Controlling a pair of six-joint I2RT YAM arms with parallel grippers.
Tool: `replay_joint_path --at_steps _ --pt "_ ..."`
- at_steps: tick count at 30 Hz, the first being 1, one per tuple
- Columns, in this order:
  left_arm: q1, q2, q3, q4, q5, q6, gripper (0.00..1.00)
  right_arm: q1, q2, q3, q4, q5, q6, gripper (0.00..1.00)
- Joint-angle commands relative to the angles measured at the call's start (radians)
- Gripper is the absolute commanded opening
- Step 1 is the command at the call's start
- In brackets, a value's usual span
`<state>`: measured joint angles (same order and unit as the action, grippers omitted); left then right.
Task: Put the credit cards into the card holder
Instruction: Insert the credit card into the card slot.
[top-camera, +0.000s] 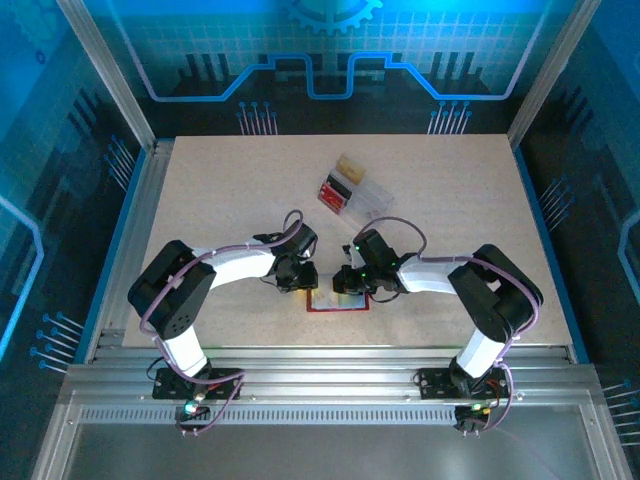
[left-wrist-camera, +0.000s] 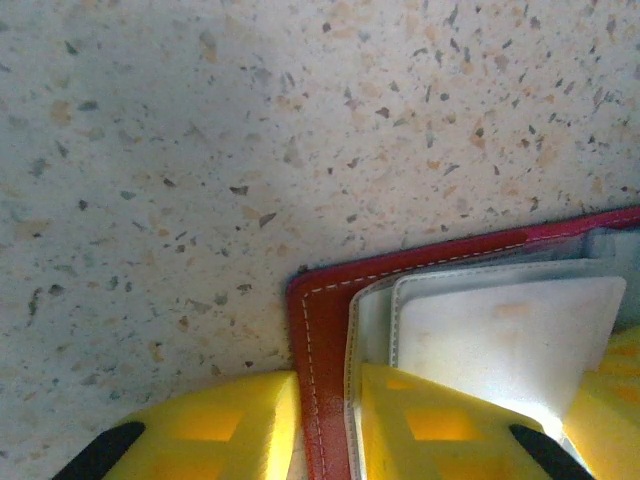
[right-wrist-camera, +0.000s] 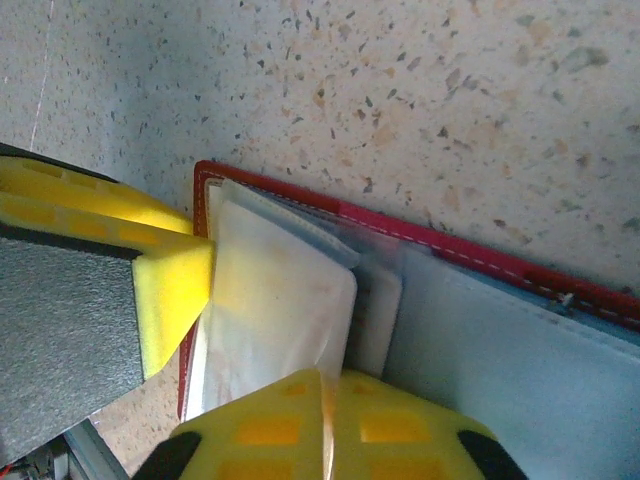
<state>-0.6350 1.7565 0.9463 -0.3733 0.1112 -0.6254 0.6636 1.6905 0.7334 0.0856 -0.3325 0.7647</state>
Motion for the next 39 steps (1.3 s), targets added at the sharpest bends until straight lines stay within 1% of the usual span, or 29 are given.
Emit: replay_joint_path --at_steps 1,4,7,11,14,15,17,19,22,34,39 --pt "-0.041 0.152 -0.066 0.067 0.100 0.015 0.24 0.041 -0.001 0.012 0.022 0.030 -0.009 0.19" --pt "-0.041 0.156 -0.065 0.068 0.104 0.013 0.24 0.042 -0.052 0.035 -0.085 0.075 -0.043 0.31" --pt "-0.040 0.161 -0.063 0.065 0.098 0.014 0.24 0.040 -0.093 0.069 -0.196 0.114 -0.077 0.41" --pt "-0.040 0.159 -0.061 0.059 0.089 0.016 0.24 0.038 -0.135 0.111 -0.330 0.170 -0.120 0.47" --pt "-0.042 0.158 -0.061 0.057 0.089 0.017 0.24 0.040 -0.163 0.140 -0.420 0.241 -0.156 0.46" --pt "-0.041 0.158 -0.061 0.058 0.090 0.017 0.24 0.039 -0.167 0.141 -0.449 0.270 -0.169 0.43" --pt "-0.041 0.157 -0.061 0.059 0.091 0.017 0.24 0.040 -0.163 0.196 -0.509 0.337 -0.191 0.33" --pt "-0.041 0.155 -0.061 0.059 0.091 0.018 0.24 0.039 -0.146 0.219 -0.542 0.373 -0.209 0.29" --pt "-0.041 0.152 -0.062 0.057 0.091 0.017 0.24 0.043 -0.109 0.247 -0.567 0.416 -0.224 0.28" --pt "-0.041 0.144 -0.064 0.056 0.090 0.017 0.24 0.096 0.044 0.303 -0.606 0.507 -0.238 0.29" --pt "-0.041 0.142 -0.064 0.056 0.090 0.018 0.24 0.105 0.080 0.287 -0.600 0.500 -0.218 0.29"
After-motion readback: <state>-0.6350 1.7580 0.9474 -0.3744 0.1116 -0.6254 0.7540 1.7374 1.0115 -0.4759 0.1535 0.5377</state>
